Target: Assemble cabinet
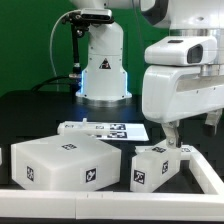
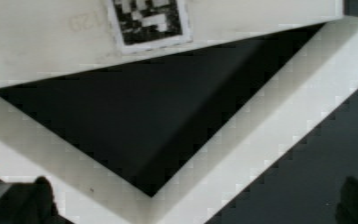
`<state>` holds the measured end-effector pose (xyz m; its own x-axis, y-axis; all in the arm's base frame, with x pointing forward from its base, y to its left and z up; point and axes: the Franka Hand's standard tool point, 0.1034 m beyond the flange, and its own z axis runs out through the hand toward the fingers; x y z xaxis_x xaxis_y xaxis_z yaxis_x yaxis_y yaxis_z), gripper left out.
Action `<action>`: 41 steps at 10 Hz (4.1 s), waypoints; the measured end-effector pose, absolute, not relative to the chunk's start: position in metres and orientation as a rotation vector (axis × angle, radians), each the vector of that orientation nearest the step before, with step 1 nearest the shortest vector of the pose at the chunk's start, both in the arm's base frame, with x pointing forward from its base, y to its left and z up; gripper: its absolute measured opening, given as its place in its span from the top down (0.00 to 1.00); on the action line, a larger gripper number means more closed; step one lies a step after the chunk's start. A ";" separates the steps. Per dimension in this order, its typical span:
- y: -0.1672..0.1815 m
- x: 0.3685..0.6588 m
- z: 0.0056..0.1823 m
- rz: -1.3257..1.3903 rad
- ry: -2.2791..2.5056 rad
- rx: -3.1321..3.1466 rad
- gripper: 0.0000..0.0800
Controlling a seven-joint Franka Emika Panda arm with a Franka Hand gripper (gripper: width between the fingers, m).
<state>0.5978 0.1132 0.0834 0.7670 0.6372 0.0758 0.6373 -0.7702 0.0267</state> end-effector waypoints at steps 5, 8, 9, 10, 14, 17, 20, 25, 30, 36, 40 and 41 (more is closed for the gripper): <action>0.110 0.597 0.089 -0.189 -0.922 -2.996 0.00; 0.102 0.586 0.092 -0.181 -0.577 -3.063 0.00; 0.095 0.588 0.092 -0.191 -0.613 -3.047 0.00; 0.098 0.587 0.091 -0.188 -0.537 -3.055 0.00; 0.098 0.583 0.092 -0.151 0.288 -3.038 0.00; 0.105 0.582 0.088 -0.129 0.587 -2.961 0.00; 0.094 0.576 0.078 -0.097 0.637 -2.948 0.00; 0.081 0.565 0.048 -0.054 0.709 -2.938 0.00; 0.082 0.565 0.048 -0.054 0.699 -2.940 0.65; 0.088 0.535 0.131 -0.025 0.649 -2.942 0.65; 0.088 0.536 0.125 -0.014 0.651 -2.943 0.64; 0.084 0.521 0.133 -0.009 0.749 -2.925 0.64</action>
Offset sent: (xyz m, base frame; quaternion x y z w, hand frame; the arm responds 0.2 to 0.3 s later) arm 0.0000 0.0000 0.0000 0.0000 0.0000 0.0000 1.0000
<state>0.5211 0.0845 0.1335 0.8773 -0.4793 -0.0243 -0.4785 -0.8699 -0.1195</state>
